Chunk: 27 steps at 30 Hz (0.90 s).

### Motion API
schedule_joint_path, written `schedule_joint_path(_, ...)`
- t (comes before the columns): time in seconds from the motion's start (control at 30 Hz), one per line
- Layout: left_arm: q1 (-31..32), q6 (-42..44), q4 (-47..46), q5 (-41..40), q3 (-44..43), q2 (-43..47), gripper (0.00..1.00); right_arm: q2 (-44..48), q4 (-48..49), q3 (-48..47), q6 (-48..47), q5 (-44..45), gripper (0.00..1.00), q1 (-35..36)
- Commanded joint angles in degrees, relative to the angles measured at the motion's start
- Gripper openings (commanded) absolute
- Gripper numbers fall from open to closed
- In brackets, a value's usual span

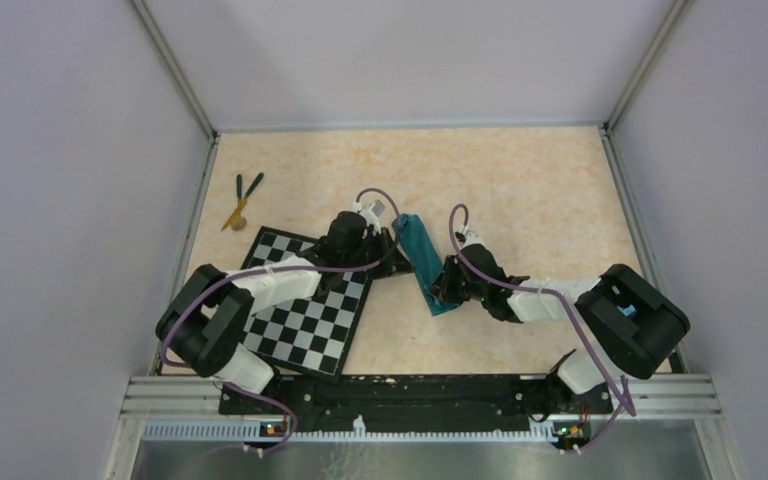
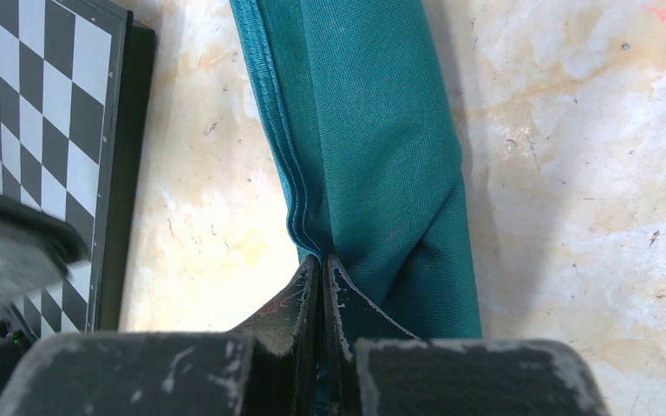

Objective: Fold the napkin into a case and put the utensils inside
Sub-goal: Smooth out the smaller rectangle-folded napkin at the center of the board.

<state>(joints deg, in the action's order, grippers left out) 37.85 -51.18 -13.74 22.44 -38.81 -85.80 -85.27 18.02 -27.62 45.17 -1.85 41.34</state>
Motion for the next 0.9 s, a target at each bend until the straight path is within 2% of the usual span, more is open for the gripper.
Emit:
schedule_joint_path(0.0, -1.8, 4.0, -0.4, 6.6, -9.4, -6.5, 0.06, -1.2, -6.0, 1.2, -2.9, 2.0, 0.00, -0.6)
schedule_joint_path(0.07, -2.0, 4.1, -0.4, 8.4, -13.8, -12.0, 0.00, -0.7, -6.7, 0.9, -3.0, 2.0, 0.00, -0.7)
schedule_joint_path(0.2, -2.1, 6.4, 3.3, 5.8, -20.6, -18.1, 0.00, 0.2, -8.0, 0.2, -3.6, 2.1, 0.00, -0.7)
schedule_joint_path(0.63, -4.1, 9.2, 3.6, 1.2, -21.9, -26.0, 0.00, 1.4, -9.1, -0.8, -4.7, 2.0, 0.00, -0.7)
schedule_joint_path(0.73, -4.7, 10.9, 6.5, 0.3, -23.3, -28.6, 0.00, 3.2, -11.6, -2.0, -5.9, 1.0, 0.08, -0.7)
schedule_joint_path(0.87, -5.3, 12.3, 7.0, -1.3, -21.2, -27.7, 0.00, 9.8, -16.2, -4.9, -8.9, -1.2, 0.35, -1.1)
